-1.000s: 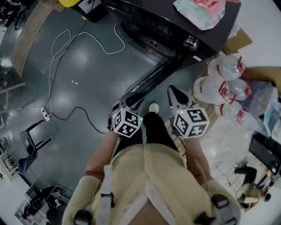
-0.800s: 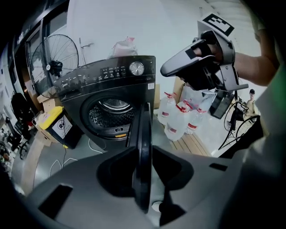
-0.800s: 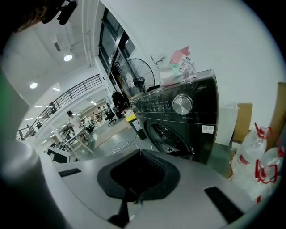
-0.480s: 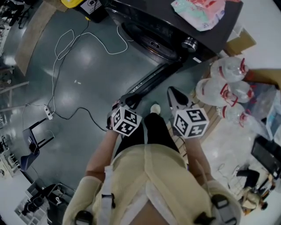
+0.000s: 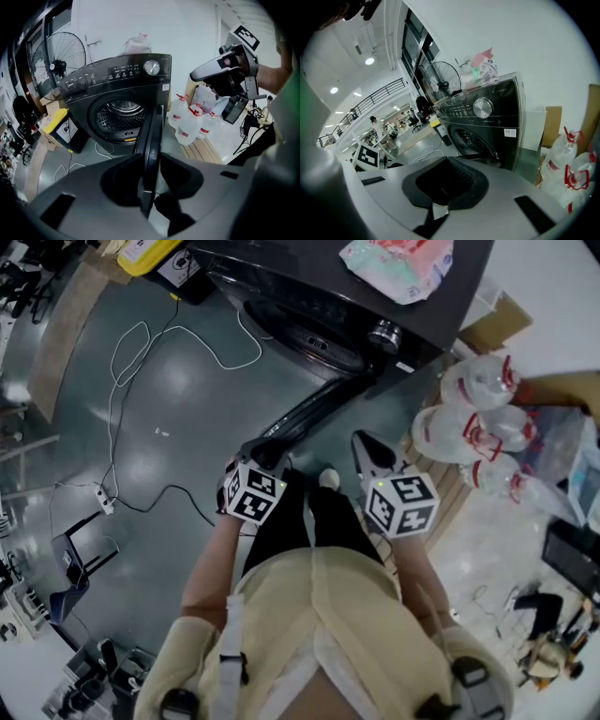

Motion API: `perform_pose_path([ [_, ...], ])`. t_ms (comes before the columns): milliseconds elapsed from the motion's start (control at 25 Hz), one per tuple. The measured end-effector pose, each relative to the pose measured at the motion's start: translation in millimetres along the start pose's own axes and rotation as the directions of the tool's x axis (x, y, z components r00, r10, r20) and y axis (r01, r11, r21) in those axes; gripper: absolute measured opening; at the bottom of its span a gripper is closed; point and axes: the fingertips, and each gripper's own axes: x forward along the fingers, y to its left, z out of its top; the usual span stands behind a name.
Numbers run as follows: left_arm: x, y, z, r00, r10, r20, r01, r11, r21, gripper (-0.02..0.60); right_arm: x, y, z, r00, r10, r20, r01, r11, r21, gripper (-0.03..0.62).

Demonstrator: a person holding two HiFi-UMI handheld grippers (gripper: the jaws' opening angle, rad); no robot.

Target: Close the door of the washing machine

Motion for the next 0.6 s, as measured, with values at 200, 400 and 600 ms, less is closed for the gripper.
perform_pose_path([
  [200,7,23,3,1.0,0.006,-0.006,-0.006,1.0,0.023,0.132,3,-1,2,1.0,-0.024,0.01,0.024,1.0,-0.001,0.005],
  [400,9,46,7,1.0,-0.013,0.0,0.013,0.996,0.083,0.133,8,0,13,0.998,-0.061,0.025,0.061,0.998,-0.007,0.005],
  [600,16,69,17,0.999,-0.042,-0.02,0.044,0.988,0.147,0.135,21,0,22,0.995,-0.099,0.02,0.099,0.995,0.01,0.005],
])
